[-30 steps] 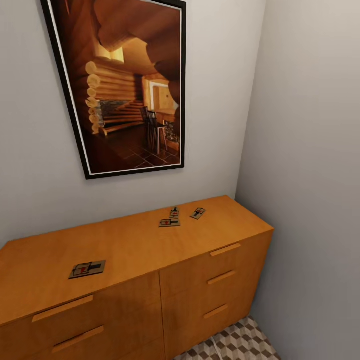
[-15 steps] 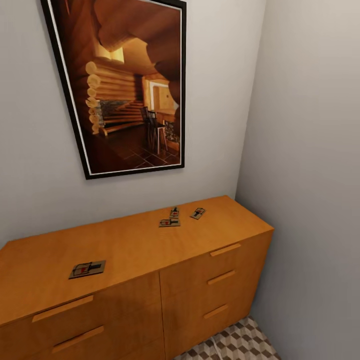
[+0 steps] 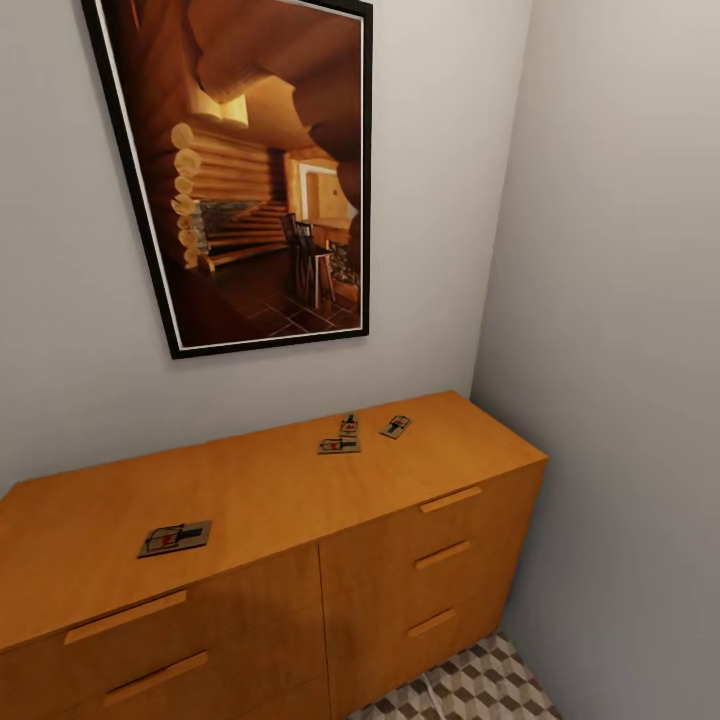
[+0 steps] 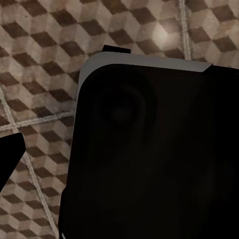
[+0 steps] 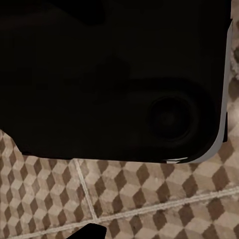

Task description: Take the four mousetraps from the cabinet in the bathroom and place them on the bathroom floor. Make sure all four end up on the same floor surface, and ensure that at least two of them are either under or directly next to the same bathroom sink.

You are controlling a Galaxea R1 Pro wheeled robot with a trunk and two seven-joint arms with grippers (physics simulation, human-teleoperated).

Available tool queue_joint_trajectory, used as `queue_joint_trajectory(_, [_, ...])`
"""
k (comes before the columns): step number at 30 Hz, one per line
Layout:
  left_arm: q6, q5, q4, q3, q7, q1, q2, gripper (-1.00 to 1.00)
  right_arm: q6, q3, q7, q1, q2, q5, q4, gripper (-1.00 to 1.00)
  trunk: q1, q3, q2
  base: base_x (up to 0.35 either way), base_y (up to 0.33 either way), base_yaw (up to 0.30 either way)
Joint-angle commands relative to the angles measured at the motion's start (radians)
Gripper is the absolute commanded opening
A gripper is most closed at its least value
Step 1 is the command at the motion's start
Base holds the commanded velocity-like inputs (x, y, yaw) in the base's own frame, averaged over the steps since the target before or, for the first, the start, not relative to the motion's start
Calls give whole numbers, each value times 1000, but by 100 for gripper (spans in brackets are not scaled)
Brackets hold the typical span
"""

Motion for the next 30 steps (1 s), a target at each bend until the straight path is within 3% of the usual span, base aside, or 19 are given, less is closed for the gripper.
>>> queue_joint_trajectory(1, [-2, 6, 0, 0, 0, 0, 0, 100, -3, 0, 0, 0, 0, 0, 0, 100, 0, -1, 0, 0, 0, 0])
queue_joint_trajectory(30, [-2, 5, 0, 1, 0, 0, -2, 100, -5, 0, -1, 0, -2, 1, 0, 100, 0, -1, 0, 0, 0, 0])
